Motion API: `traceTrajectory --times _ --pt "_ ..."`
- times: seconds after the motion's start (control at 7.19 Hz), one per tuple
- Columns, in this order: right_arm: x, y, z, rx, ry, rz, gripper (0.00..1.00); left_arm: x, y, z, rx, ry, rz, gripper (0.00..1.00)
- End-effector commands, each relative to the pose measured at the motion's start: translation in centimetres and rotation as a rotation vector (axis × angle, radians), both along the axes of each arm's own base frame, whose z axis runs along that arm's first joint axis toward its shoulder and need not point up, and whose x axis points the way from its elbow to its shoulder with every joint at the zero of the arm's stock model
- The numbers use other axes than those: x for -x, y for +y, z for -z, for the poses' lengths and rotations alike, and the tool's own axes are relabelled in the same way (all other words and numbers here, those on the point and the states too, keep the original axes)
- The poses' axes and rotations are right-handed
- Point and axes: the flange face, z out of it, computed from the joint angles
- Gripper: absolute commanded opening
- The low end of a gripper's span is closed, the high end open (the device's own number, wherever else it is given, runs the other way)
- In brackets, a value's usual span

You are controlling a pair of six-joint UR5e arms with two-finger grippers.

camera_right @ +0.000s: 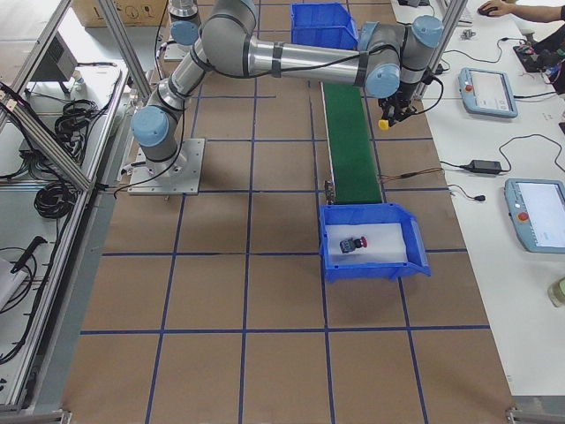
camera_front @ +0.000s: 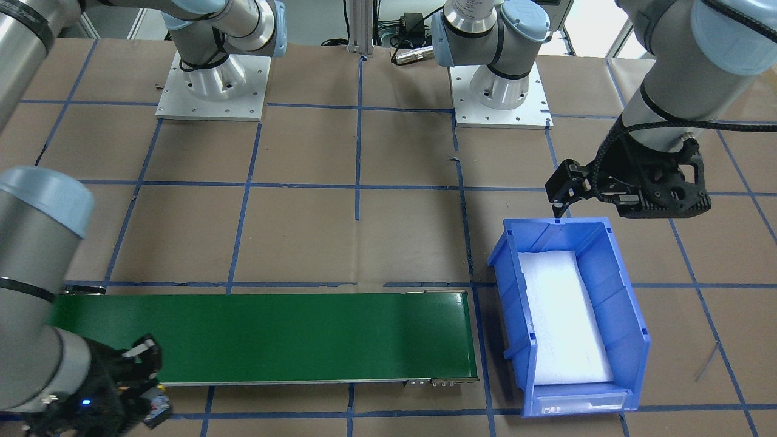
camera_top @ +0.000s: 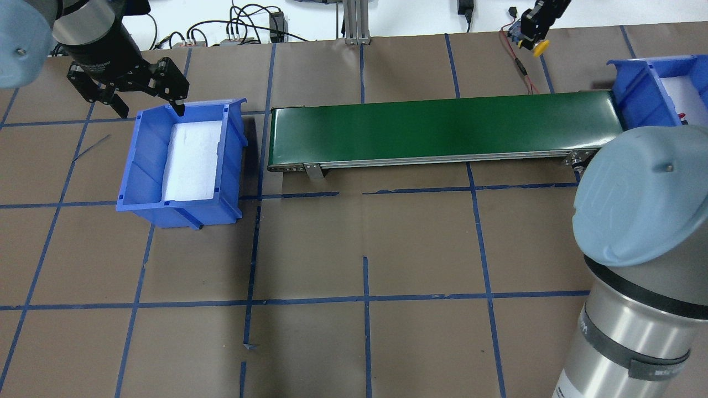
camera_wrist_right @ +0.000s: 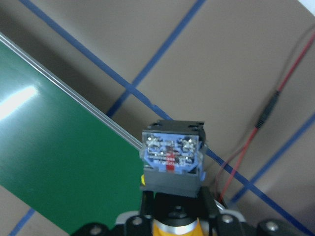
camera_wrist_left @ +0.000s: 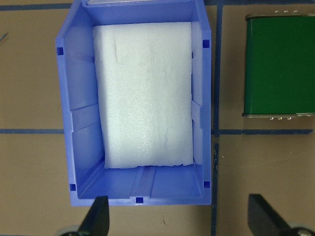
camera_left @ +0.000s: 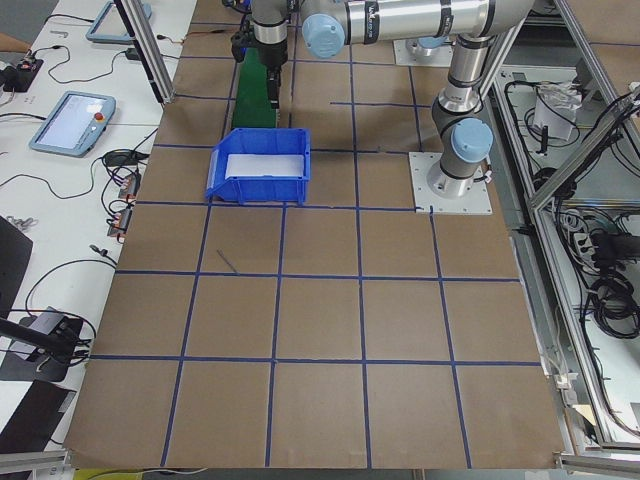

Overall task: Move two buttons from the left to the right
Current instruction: 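Lower the yellow-collared switch into the far blue bin and release it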

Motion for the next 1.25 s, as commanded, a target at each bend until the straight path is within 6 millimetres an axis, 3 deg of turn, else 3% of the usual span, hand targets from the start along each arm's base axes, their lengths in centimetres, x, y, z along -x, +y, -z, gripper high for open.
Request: traceTrajectory --times 0.0,0.28,0.56,0.83,0.97,1.11 --pt "11.7 2.5 -2.1 -0.019 0.005 0.112 0.06 0.0 -0.1 0.6 -0.008 0.0 0.0 1.0" --pt "20.8 5.1 -1.7 -0.055 -0.027 0.204 0.07 -0.1 -0.1 0.8 -0.013 -0.003 0.0 1.0" --pt "27.3 7.1 -0.7 -0.066 -0.037 0.273 0.07 -0.1 -0.1 0.9 -0.015 -0.004 0.001 1.0" --pt "29.1 7.7 -0.4 -0.067 -0.039 0.296 0.07 -0.1 -0.1 1.0 -0.016 -0.002 0.001 1.0" --pt "29.8 7.2 1.2 -0.073 -0.035 0.301 0.07 -0.1 -0.1 1.0 -0.017 -0.002 0.0 1.0" --pt "30.9 5.9 4.7 -0.069 -0.033 0.305 0.07 0.0 -0.2 1.0 -0.015 0.002 0.0 1.0"
